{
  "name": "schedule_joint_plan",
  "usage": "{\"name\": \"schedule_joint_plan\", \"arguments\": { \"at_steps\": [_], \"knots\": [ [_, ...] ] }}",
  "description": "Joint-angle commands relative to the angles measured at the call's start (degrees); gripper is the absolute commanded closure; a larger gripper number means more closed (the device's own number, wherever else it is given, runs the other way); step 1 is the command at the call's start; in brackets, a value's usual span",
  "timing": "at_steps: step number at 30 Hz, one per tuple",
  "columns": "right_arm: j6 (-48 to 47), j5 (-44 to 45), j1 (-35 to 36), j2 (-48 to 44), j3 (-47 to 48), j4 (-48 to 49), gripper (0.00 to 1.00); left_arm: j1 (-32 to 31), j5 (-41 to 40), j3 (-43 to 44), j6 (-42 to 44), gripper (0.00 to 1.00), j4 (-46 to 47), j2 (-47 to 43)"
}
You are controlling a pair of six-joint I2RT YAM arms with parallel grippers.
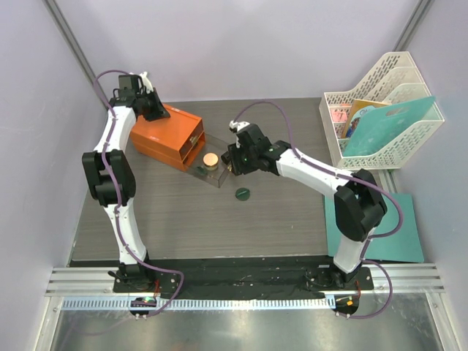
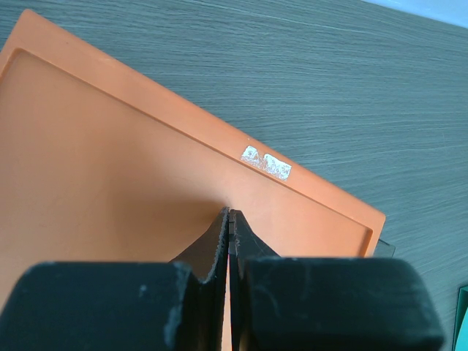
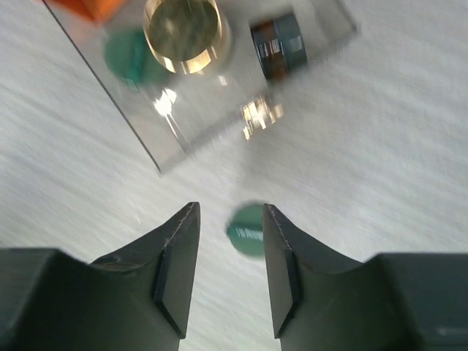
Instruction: Organize the makeup
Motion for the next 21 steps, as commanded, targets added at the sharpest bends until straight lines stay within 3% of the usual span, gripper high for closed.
{"name": "schedule_joint_plan", "arguments": {
  "at_steps": [1, 15, 18, 21],
  "knots": [
    [-3.3, -2.6, 0.2, -2.0, -6.0, 1.4, 0.55, 0.4, -10.6, -11.0, 4.8, 1.0, -31.3, 12.6],
    [-2.1, -2.7, 0.3, 10.0, -4.2, -4.0, 0.52, 0.4, -10.6, -11.1, 4.8, 1.0, -31.3, 12.6],
    [-2.0, -2.9, 0.3, 11.4, -3.9, -5.2, 0.65, 0.3, -10.6, -11.1, 4.9, 1.0, -31.4, 12.6],
    [-1.4, -2.4, 0.3, 12.0, -3.9, -6.6, 0.87, 0.4, -10.6, -11.1, 4.9, 1.0, -31.4, 12.6]
  ]
}}
